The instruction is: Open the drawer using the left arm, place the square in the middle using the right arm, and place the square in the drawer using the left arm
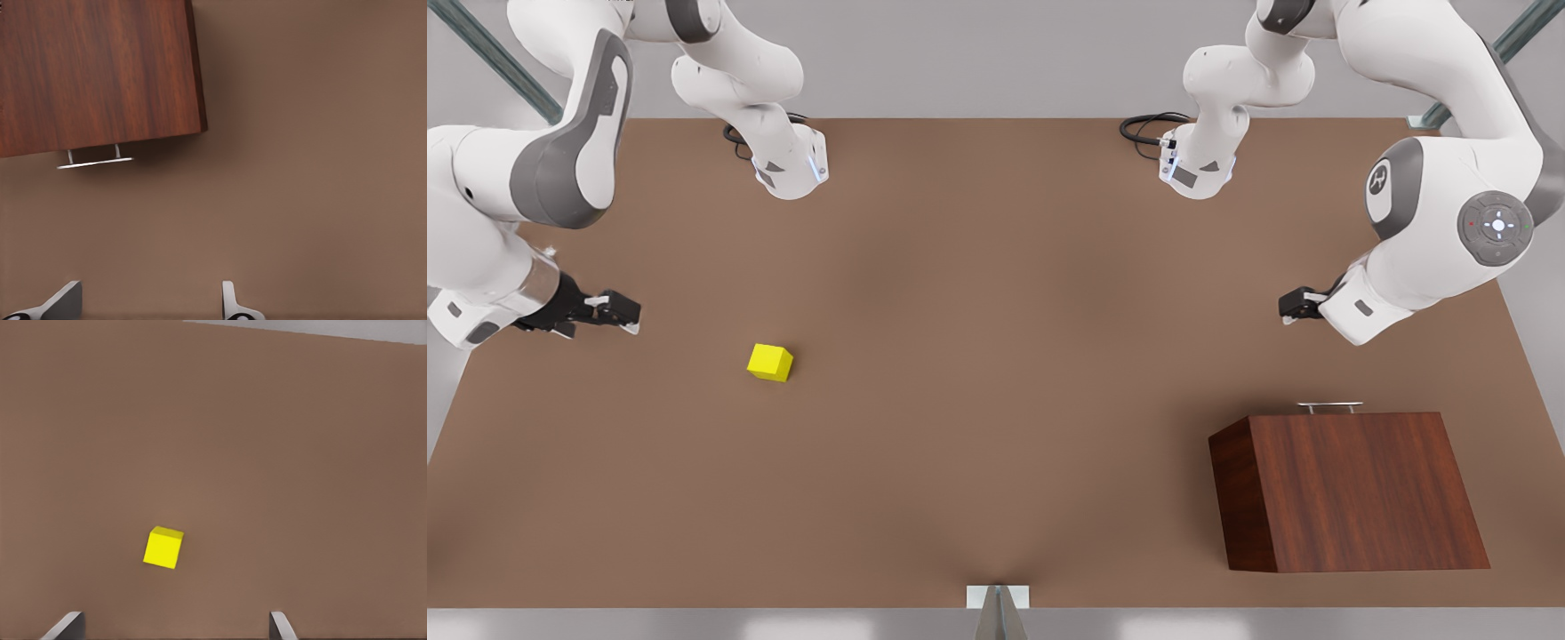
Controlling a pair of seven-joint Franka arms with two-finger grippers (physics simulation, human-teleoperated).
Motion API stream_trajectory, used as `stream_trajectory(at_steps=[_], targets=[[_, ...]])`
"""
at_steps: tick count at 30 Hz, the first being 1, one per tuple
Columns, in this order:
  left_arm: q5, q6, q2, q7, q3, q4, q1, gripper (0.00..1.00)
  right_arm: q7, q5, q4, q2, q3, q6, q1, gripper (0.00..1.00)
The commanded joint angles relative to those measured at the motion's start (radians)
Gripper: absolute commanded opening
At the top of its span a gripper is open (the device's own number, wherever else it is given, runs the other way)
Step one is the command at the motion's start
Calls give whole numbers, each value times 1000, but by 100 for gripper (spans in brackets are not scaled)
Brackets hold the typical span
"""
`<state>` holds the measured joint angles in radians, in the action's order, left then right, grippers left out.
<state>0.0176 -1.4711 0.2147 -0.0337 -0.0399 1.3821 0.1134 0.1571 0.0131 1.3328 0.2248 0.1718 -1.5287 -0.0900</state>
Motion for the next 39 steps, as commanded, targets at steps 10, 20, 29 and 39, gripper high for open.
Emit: stream_trajectory(at_steps=[10,20,29,39], targets=[[-81,-581,-207,1029,-64,451,2,100,-231,-12,328,8,-186,-386,85,100],[-205,-1100,-302,1131,-100,911,3,100,-306,-12,696,-22,-218,-718,85,100],[-251,-1255,-233,1132,-106,969,0,100,-369,-12,910,68,-218,-1005,85,100],[-288,-1396,-104,1127,-114,959,-66,100,-409,-12,940,134,-229,-1116,85,100]])
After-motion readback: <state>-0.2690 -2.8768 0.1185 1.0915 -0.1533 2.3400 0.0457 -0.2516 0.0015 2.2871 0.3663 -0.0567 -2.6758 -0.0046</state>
